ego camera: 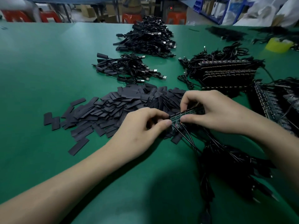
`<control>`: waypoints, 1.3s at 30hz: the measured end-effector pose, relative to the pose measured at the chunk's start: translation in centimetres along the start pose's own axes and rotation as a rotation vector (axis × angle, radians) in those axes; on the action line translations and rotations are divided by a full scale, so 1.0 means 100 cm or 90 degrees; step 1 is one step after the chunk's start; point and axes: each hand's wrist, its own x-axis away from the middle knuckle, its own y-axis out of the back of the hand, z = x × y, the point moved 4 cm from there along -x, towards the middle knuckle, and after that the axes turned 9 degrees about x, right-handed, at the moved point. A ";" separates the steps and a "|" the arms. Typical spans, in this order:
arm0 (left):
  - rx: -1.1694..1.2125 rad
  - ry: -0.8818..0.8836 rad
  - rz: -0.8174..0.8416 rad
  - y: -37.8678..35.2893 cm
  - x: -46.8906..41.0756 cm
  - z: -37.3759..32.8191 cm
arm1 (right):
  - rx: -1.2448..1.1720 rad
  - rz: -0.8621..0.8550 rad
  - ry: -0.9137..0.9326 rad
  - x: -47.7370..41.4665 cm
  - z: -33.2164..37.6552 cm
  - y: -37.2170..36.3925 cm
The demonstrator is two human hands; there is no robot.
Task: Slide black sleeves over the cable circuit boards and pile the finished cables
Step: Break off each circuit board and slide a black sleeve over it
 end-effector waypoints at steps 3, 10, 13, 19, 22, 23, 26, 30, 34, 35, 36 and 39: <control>0.112 0.038 -0.001 -0.012 -0.008 0.000 | -0.070 -0.044 -0.026 0.005 -0.002 0.005; 0.216 -0.020 0.009 -0.016 -0.009 -0.001 | -0.141 0.021 -0.035 0.006 -0.003 0.002; 0.274 -0.023 0.019 -0.016 -0.007 0.000 | -0.199 0.040 0.001 0.003 -0.005 -0.001; 0.330 -0.008 0.059 -0.016 -0.009 -0.001 | -0.294 0.051 0.018 0.003 -0.011 -0.010; 0.355 0.006 0.082 -0.017 -0.010 -0.001 | -0.337 0.060 0.023 0.004 -0.013 -0.014; 0.363 0.010 0.088 -0.017 -0.010 -0.001 | -0.355 0.064 0.027 0.004 -0.013 -0.015; 0.381 0.017 0.110 -0.019 -0.009 0.000 | -0.397 0.081 0.034 0.006 -0.013 -0.016; 0.432 0.025 0.123 -0.022 -0.006 -0.002 | -0.459 0.102 0.045 0.008 -0.011 -0.017; 0.455 0.020 0.100 -0.022 -0.006 -0.004 | -0.423 0.106 0.018 0.008 -0.018 -0.014; 0.454 0.014 0.086 -0.021 -0.006 -0.004 | -0.389 0.103 -0.006 0.007 -0.023 -0.013; 0.451 0.003 0.072 -0.019 -0.005 -0.005 | -0.342 0.101 -0.037 0.007 -0.028 -0.013; 0.446 -0.044 0.029 -0.015 -0.001 -0.010 | -0.166 0.079 -0.110 0.012 -0.036 -0.010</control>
